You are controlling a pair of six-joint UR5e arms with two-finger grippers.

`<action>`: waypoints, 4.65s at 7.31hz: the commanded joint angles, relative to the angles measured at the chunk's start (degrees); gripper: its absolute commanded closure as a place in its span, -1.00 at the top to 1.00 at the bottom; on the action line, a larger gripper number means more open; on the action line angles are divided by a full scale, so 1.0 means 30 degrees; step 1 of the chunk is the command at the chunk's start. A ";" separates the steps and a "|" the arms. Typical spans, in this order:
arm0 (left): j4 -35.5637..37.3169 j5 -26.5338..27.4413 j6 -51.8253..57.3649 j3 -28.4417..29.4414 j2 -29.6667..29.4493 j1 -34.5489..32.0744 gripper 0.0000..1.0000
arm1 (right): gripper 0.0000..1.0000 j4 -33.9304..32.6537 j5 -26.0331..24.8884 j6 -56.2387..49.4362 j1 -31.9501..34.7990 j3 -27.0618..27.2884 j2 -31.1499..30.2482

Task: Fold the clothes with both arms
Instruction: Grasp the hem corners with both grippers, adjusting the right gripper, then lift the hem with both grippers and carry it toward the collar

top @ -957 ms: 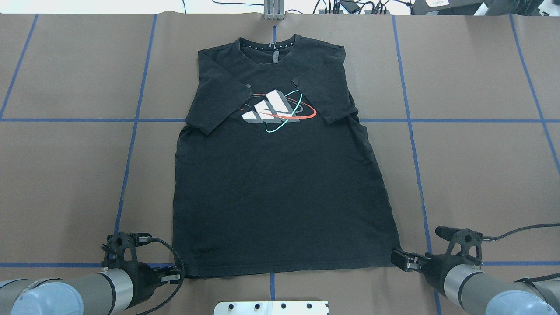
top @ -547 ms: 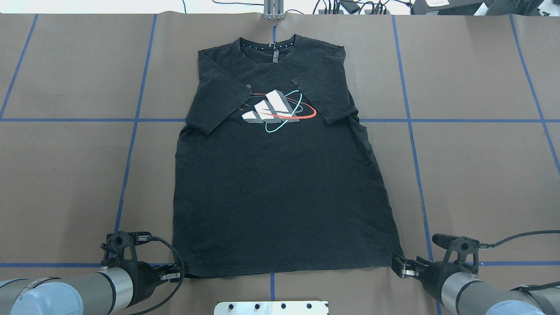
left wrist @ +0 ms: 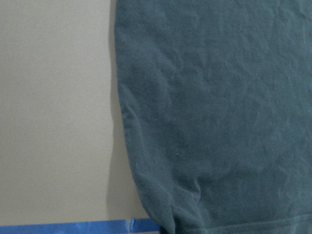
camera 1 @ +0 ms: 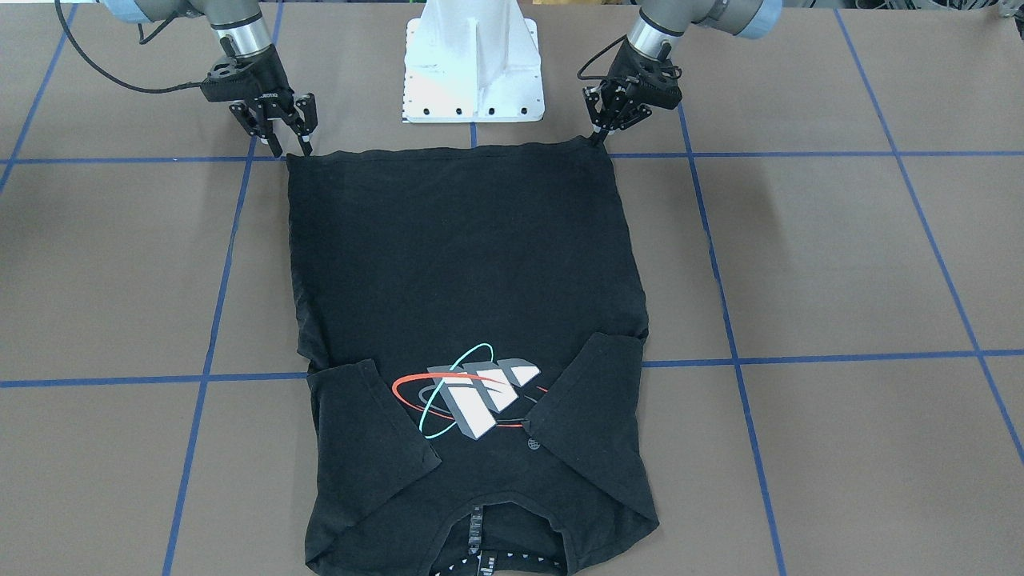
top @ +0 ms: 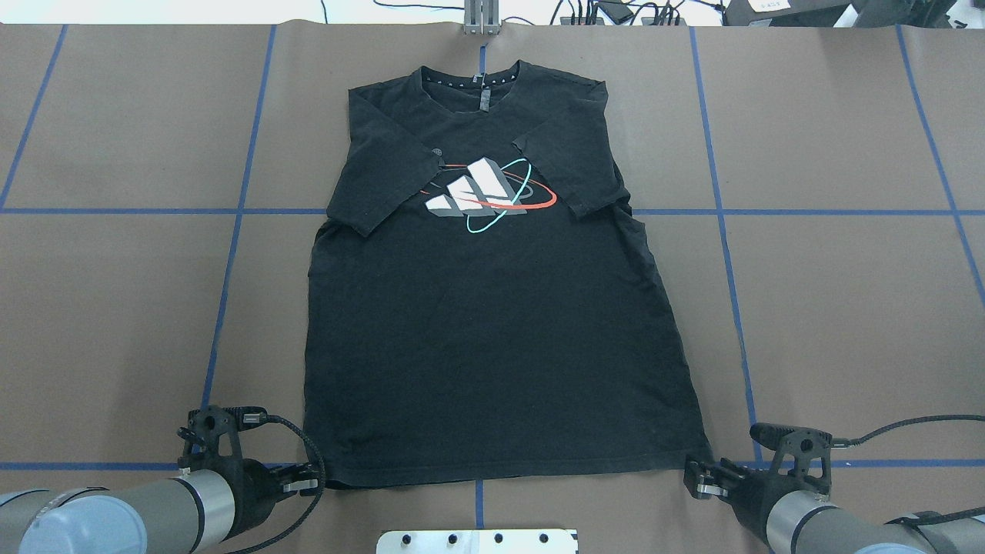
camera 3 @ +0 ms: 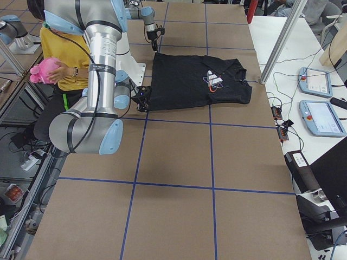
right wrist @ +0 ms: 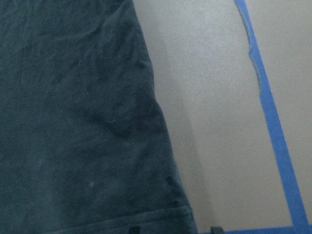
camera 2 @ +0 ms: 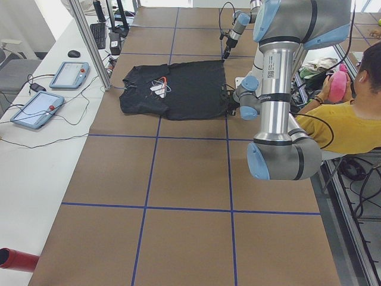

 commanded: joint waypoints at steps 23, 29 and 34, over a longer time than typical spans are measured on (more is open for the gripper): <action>0.6503 -0.7262 0.2871 -1.0322 0.2534 -0.1175 -1.00 | -1.00 -1.1115 0.1639 0.0466 -0.6703 1.3289 0.0367; 0.6679 -0.6503 0.4070 -0.5739 -0.1465 -0.5381 -1.00 | -1.00 -1.5423 0.0719 0.0469 -0.0894 1.2151 0.3560; 0.6679 -0.6618 0.6090 -0.1402 -0.6271 -1.0450 -1.00 | -1.00 -1.5454 0.0835 0.0382 0.3999 0.9663 0.5638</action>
